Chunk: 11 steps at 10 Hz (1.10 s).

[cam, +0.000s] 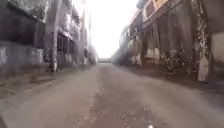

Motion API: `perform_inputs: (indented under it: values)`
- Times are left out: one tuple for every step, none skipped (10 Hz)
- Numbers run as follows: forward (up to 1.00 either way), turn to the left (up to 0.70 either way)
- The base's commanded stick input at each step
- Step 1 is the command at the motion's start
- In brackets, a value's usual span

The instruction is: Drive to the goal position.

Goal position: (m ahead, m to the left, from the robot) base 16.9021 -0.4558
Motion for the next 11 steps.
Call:
perform_inputs:
  values:
    - [1.00, 0.00]
    - [1.00, 0.00]
    - [1.00, 0.00]
    - [1.00, 0.00]
    - [1.00, 0.00]
    - [1.00, 0.00]
    - [1.00, 0.21]
    - [1.00, 0.05]
    - [1.00, 0.00]
    - [1.00, 0.00]
    - [1.00, 0.00]
